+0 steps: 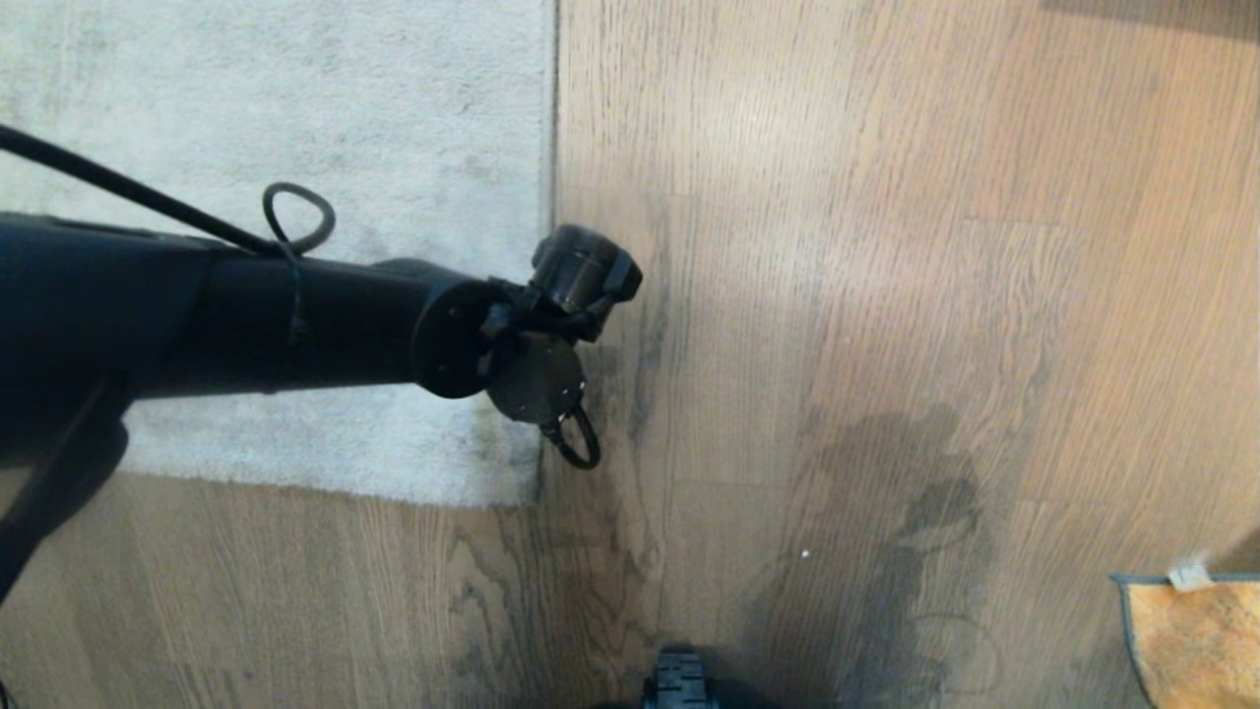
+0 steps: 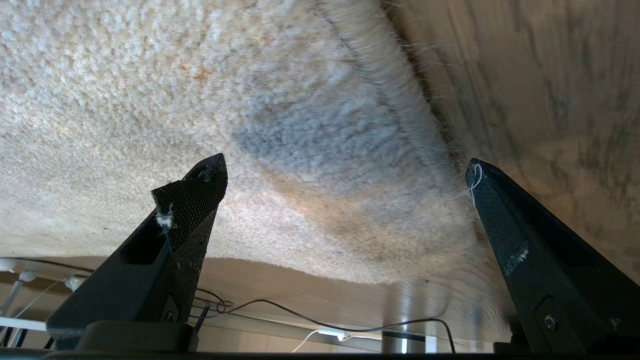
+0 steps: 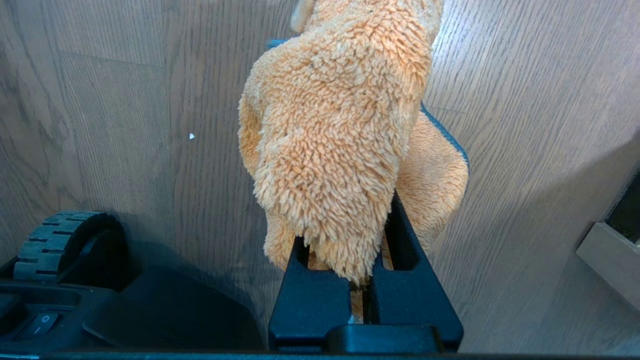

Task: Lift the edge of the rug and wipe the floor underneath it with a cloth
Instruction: Lift up the carpet

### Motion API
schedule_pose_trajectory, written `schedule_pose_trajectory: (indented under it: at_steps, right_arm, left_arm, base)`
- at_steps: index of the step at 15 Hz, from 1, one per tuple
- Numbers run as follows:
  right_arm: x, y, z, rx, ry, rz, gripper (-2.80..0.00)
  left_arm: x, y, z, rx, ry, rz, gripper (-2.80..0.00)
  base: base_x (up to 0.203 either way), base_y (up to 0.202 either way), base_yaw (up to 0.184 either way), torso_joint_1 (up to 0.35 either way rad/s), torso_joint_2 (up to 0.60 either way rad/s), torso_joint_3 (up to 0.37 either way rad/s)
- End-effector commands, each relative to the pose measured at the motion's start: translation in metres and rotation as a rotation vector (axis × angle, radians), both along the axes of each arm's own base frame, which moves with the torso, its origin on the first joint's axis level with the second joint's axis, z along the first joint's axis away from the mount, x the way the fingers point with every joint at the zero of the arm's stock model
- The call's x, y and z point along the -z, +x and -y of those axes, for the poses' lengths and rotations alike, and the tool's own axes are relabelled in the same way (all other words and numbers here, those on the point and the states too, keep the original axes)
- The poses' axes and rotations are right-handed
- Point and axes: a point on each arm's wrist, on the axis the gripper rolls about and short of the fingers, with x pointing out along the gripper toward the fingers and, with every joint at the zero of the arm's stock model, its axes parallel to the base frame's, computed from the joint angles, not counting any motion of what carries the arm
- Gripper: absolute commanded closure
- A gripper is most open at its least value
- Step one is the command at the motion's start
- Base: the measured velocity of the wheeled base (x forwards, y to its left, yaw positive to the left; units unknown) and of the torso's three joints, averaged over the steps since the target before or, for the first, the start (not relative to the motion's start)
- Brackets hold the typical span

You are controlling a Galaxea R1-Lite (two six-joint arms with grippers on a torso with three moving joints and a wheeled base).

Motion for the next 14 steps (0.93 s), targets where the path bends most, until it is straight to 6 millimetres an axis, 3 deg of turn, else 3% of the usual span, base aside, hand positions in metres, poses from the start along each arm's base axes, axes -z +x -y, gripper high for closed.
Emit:
schedule_pose_trajectory:
  at_steps: [1, 14]
  right_arm:
    - [0.0, 0.0, 0.0, -0.001, -0.001, -0.002, 0.0]
    - [0.0, 0.0, 0.0, -0.001, -0.001, -0.002, 0.0]
  left_arm:
    - [0.001, -0.001, -0.001, -0.005, 0.012, -0.002, -2.8]
    - [0.018, 0.019, -0.006, -0.054, 0.037, -0.021, -2.8]
  base:
    - [0.0, 0.0, 0.0, 0.0, 0.0, 0.0]
    - [0.0, 0.0, 0.0, 0.0, 0.0, 0.0]
